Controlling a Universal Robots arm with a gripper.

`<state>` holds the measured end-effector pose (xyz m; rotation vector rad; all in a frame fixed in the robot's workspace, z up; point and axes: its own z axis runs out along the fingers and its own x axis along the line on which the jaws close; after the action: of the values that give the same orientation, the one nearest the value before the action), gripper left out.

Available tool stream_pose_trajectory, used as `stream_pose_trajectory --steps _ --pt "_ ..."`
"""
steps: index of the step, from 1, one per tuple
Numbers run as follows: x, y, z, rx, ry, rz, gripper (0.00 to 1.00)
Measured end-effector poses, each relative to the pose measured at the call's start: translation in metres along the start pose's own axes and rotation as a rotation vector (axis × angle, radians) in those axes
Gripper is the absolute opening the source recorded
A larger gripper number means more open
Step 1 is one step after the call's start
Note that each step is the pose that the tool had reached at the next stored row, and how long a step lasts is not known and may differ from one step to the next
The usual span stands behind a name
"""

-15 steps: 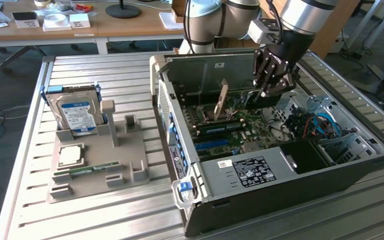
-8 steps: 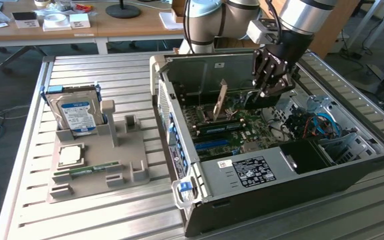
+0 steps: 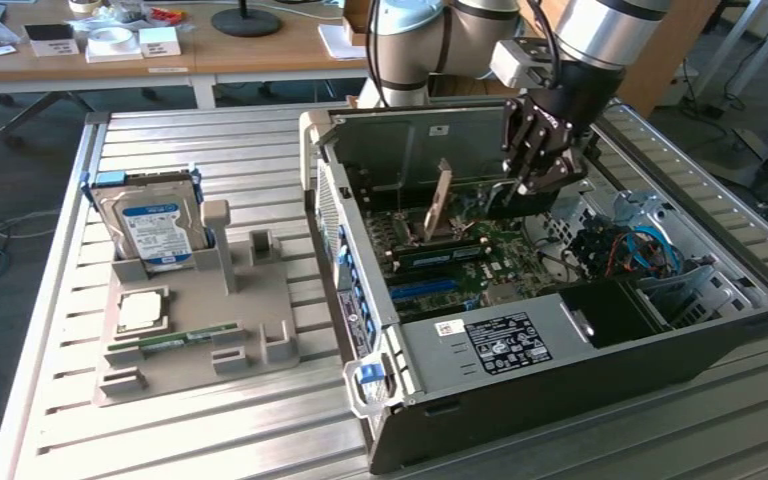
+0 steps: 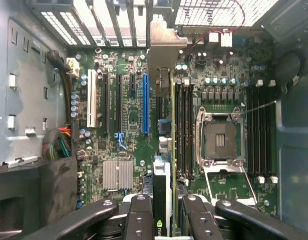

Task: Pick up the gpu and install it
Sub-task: 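Insert the gpu into the slot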

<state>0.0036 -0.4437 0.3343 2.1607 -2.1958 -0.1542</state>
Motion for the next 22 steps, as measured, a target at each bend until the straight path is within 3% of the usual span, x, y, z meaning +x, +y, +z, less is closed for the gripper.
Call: stream_pose_trajectory --steps 8,15,22 --pt "0.0 0.0023 0.0003 0.0 0.0 0.0 0.27" --pt "0.0 0.0105 0.0014 0.0 0.0 0.0 0.27" --pt "0.0 0.011 0.0015 0.0 0.0001 0.0 0.27"
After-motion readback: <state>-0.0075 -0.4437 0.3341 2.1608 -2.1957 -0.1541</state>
